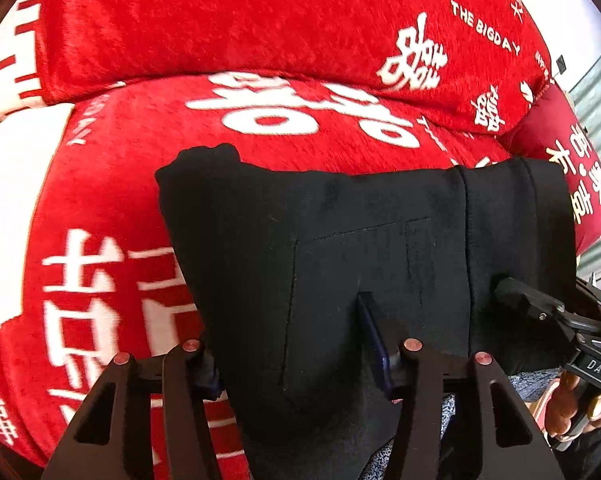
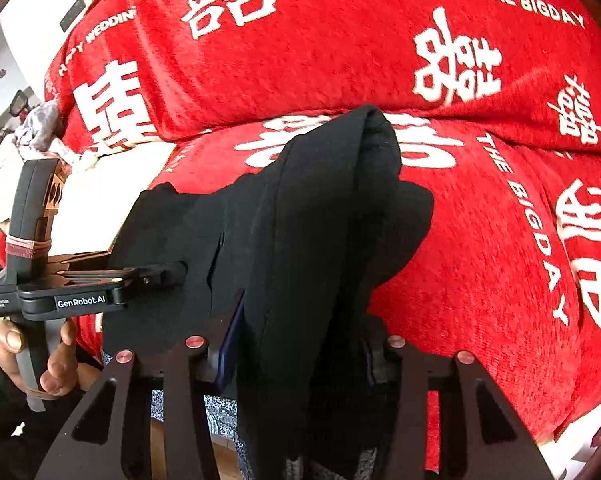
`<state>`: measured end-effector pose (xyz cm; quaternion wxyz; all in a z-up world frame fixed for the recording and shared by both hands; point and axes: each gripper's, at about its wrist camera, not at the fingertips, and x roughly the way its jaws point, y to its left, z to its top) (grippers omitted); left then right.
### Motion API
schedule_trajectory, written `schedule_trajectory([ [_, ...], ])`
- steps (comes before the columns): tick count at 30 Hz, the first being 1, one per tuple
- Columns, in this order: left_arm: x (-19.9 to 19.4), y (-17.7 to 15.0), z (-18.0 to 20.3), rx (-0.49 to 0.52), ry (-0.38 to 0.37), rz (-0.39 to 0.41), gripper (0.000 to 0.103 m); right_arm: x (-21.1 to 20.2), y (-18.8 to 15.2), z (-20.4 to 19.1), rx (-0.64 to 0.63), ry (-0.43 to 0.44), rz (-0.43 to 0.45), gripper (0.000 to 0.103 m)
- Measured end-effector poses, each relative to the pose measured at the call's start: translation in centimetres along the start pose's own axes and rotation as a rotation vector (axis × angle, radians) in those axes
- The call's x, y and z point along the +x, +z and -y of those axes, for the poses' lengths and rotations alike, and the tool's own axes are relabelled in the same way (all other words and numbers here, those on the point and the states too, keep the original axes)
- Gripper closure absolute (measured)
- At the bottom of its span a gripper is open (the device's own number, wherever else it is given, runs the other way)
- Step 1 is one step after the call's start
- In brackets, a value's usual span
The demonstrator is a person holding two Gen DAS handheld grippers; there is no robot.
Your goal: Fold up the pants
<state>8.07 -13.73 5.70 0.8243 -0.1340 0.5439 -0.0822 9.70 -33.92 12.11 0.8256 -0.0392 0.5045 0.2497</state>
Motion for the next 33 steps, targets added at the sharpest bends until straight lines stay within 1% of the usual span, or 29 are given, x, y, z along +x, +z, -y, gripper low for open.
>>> schedule_trajectory([
  [4,-2.7,0.3,-2.5,-0.02,0.022,0.012,0.048,0.3,1.3,-2.5,-0.012,0.04,0.004,0.052],
  [7,-4.6,0.6,-5.0,-0.031,0.064,0.017,0.048,1.4,2.4,-5.3,-0.033,0.068,-0.003,0.052],
  [11,-6.6,0.8,-8.8,-0.069,0.124,0.018,0.048,4.0,3.4,-8.7,-0.04,0.114,-0.029,0.052],
  [14,-7.2,0.9,-11.5,-0.094,0.159,0.015,0.048,5.9,4.0,-10.5,-0.036,0.143,-0.054,0.052],
  [15,-7.2,0.9,-12.6,-0.107,0.168,0.011,0.048,6.6,4.1,-11.0,-0.032,0.15,-0.062,0.052],
  [20,-6.3,1.1,-15.0,-0.134,0.177,-0.013,0.048,9.0,4.6,-12.4,-0.016,0.15,-0.101,0.052],
  [28,-3.5,1.5,-16.6,-0.146,0.141,-0.051,0.047,11.4,4.8,-11.5,0.038,0.137,-0.149,0.052],
  [31,-2.5,1.7,-17.0,-0.154,0.141,-0.064,0.039,12.2,4.6,-10.9,0.072,0.131,-0.155,0.048],
  [32,-2.1,1.7,-17.3,-0.162,0.151,-0.069,0.034,12.6,4.5,-10.6,0.081,0.124,-0.159,0.045],
  [33,-1.8,1.7,-17.5,-0.165,0.161,-0.071,0.027,13.0,4.4,-10.3,0.093,0.117,-0.167,0.041],
])
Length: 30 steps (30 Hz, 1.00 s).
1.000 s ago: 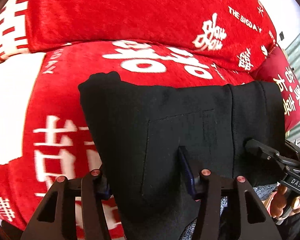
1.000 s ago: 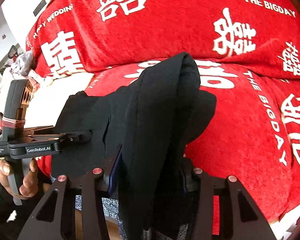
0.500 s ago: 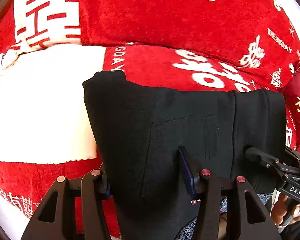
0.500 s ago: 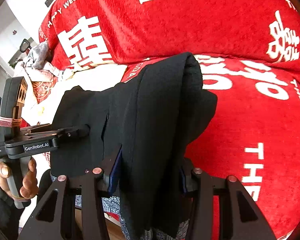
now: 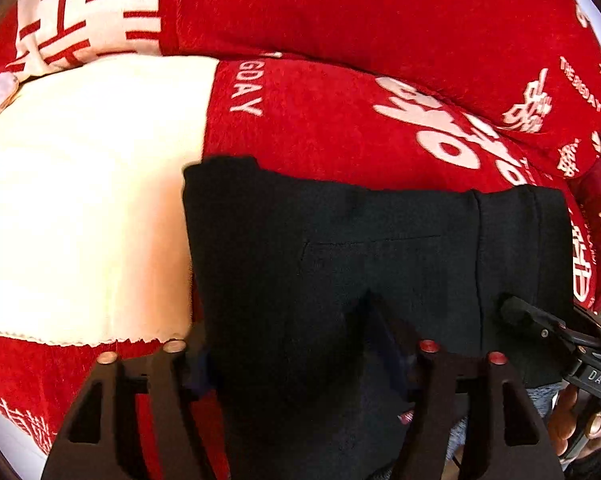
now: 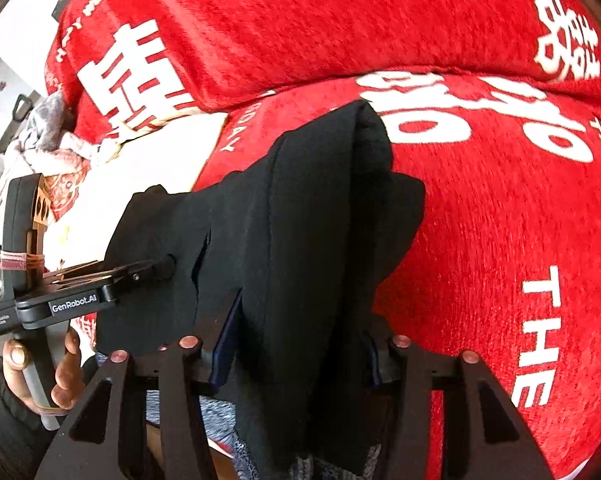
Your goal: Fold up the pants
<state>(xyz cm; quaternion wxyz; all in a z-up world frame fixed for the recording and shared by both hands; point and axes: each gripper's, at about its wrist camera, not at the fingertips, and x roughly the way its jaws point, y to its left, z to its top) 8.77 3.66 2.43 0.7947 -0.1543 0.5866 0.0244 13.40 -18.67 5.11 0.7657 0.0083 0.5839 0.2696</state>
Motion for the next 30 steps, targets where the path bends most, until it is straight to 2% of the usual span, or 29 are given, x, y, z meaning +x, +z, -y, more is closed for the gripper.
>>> schedule_trajectory([
  [1,0.2,0.0,-0.1,0.002,0.004,0.006,0.024,0.4,0.0,0.3,0.015,-0.005,-0.007,0.038],
  [2,0.3,0.1,-0.2,0.007,0.012,0.012,0.019,0.7,0.0,0.7,0.033,-0.007,-0.015,0.033],
  [3,0.2,0.1,-0.3,0.012,0.009,0.014,0.018,0.9,0.1,1.2,0.055,-0.004,-0.024,0.026],
  [6,-1.0,-0.2,-1.5,-0.004,-0.005,0.014,0.018,0.0,-0.1,2.1,0.1,0.019,-0.03,0.023],
  [10,-4.9,-2.4,-4.0,-0.055,0.003,0.104,0.018,-5.1,-1.6,2.0,0.074,-0.035,0.121,0.022],
  [13,-7.2,-5.2,-4.1,-0.055,-0.011,0.154,0.018,-8.6,-4.1,-0.2,-0.048,-0.024,0.217,0.02],
  [17,-8.9,-9.1,-0.1,0.066,-0.083,0.202,0.018,-8.5,-7.3,-3.9,-0.244,0.047,0.188,0.019],
  [20,-8.9,-10.2,2.1,0.122,-0.129,0.233,0.018,-6.5,-9.0,-5.4,-0.34,0.014,0.155,0.019],
  [23,-6.1,-10.2,3.0,0.141,-0.098,0.169,0.018,-4.0,-9.6,-4.7,-0.328,-0.048,0.118,0.019],
  [24,-4.7,-10.2,3.0,0.145,-0.077,0.138,0.018,-3.7,-9.8,-4.1,-0.312,-0.039,0.113,0.019],
  [26,-4.4,-10.4,3.0,0.155,-0.051,0.143,0.018,-3.8,-10.0,-3.7,-0.294,-0.008,0.12,0.019],
  [28,-4.6,-10.4,3.6,0.171,-0.031,0.148,0.018,-4.0,-10.1,-3.9,-0.303,-0.017,0.111,0.019],
  [30,-5.5,-10.0,3.6,0.167,-0.052,0.151,0.018,-4.8,-9.8,-3.9,-0.304,-0.01,0.11,0.019],
])
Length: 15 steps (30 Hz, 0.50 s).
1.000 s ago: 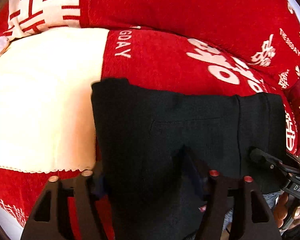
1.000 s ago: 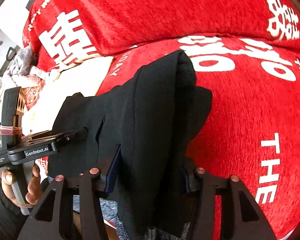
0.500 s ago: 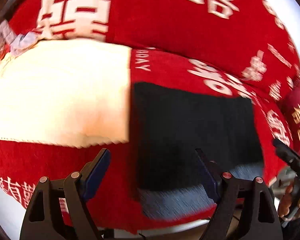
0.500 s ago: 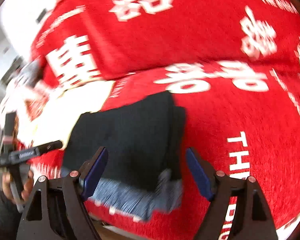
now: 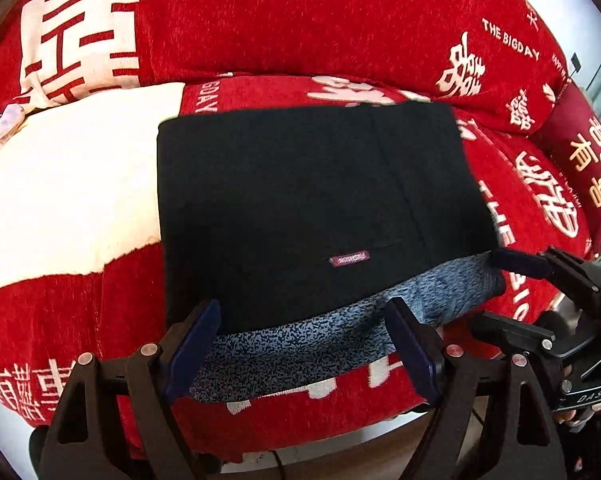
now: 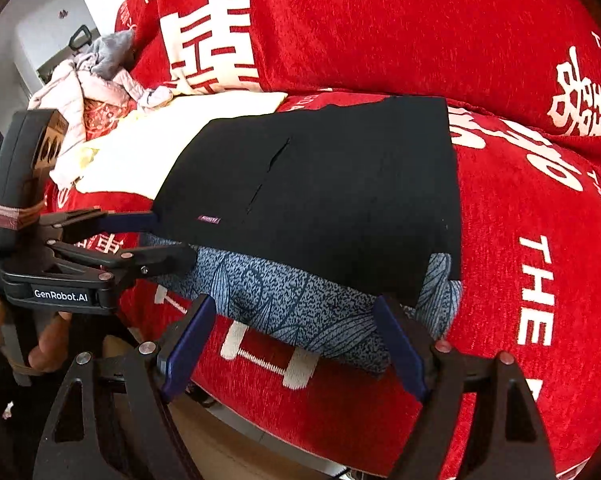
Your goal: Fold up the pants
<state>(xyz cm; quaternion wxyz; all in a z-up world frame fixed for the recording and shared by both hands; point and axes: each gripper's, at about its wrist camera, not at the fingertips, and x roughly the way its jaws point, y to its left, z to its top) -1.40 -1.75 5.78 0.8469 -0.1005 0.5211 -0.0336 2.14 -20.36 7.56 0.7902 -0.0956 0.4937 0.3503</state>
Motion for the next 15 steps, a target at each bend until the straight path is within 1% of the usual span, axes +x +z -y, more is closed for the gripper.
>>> schedule_trajectory([
  [2,-1.2,1.2,-1.0,-0.032,-0.034,0.027,0.018,-1.5,0.8,0.4,0.009,0.003,0.046,0.019],
  [3,-1.3,1.8,-1.4,-0.05,-0.031,0.038,0.018,-2.2,1.5,0.8,0.012,0.001,0.072,0.019],
  [5,-1.3,3.4,-2.5,-0.09,-0.006,0.05,0.018,-2.5,3.3,1.4,0.016,-0.015,0.096,0.019],
  [7,-0.7,5.8,-3.8,-0.143,0.03,0.048,0.018,-2.0,5.5,1.9,0.011,-0.04,0.109,0.019],
  [10,1.2,8.7,-5.6,-0.223,0.107,-0.006,0.018,0.3,8.9,2.4,0.007,-0.058,0.087,0.019],
  [11,1.8,9.4,-6.0,-0.232,0.129,-0.021,0.018,1.4,10.0,2.4,0.001,-0.059,0.067,0.019],
  [13,3.8,10.7,-6.6,-0.243,0.176,-0.061,0.018,3.5,11.5,2.3,-0.02,-0.093,0.036,0.019],
  [15,6.1,11.3,-7.2,-0.255,0.217,-0.126,0.018,5.5,12.4,2.6,-0.021,-0.114,-0.003,0.019],
])
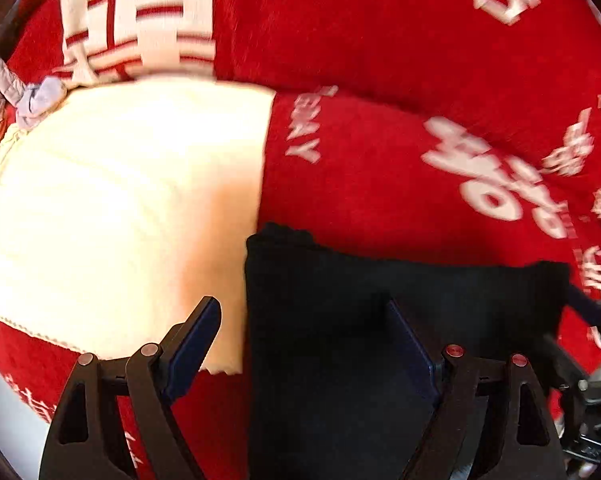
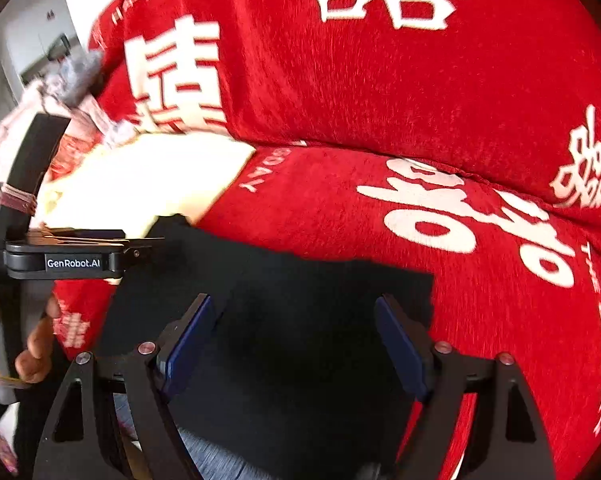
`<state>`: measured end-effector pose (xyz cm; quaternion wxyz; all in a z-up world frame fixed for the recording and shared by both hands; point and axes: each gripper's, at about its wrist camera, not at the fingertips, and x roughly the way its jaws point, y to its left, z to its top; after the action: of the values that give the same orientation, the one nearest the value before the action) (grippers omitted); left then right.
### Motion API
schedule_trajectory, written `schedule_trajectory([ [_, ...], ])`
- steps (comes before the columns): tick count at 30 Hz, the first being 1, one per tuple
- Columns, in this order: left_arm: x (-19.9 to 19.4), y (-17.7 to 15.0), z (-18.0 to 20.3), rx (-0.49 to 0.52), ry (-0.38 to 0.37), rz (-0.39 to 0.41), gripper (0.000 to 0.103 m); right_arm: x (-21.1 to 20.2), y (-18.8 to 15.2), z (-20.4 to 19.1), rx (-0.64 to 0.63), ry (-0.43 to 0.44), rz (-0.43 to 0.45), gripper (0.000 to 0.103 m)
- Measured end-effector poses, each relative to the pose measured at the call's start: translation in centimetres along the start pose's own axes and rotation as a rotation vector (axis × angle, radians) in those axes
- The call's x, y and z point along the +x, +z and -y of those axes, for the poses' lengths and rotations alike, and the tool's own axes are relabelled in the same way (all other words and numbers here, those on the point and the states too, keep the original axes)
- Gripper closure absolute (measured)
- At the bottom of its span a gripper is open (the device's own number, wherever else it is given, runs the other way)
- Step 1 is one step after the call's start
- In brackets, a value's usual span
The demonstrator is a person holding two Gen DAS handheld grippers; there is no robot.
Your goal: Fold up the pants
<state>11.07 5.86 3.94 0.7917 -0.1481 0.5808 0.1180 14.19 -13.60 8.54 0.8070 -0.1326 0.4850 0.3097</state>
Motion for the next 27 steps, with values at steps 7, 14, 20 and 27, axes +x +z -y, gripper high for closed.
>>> schedule_trajectory([
  [7,2.9,0.4,-0.3,-0.025,-0.001,-0.054,0.002,3.8,0.0,1.2,0.043,0.006,-0.085,0.01],
  [14,4.2,1.1,-0.2,-0.023,-0.021,-0.067,0.0,5.5,0.0,1.0,0.012,-0.02,-0.11,0.001],
  [20,3.4,1.1,0.5,0.015,0.011,-0.032,0.0,5.6,0.4,1.2,0.006,-0.031,-0.125,0.0],
  [27,-0.5,-1.4,0.9,0.079,0.019,0.082,0.0,1.5,0.3,-0.5,0.006,-0.111,-0.014,0.0],
])
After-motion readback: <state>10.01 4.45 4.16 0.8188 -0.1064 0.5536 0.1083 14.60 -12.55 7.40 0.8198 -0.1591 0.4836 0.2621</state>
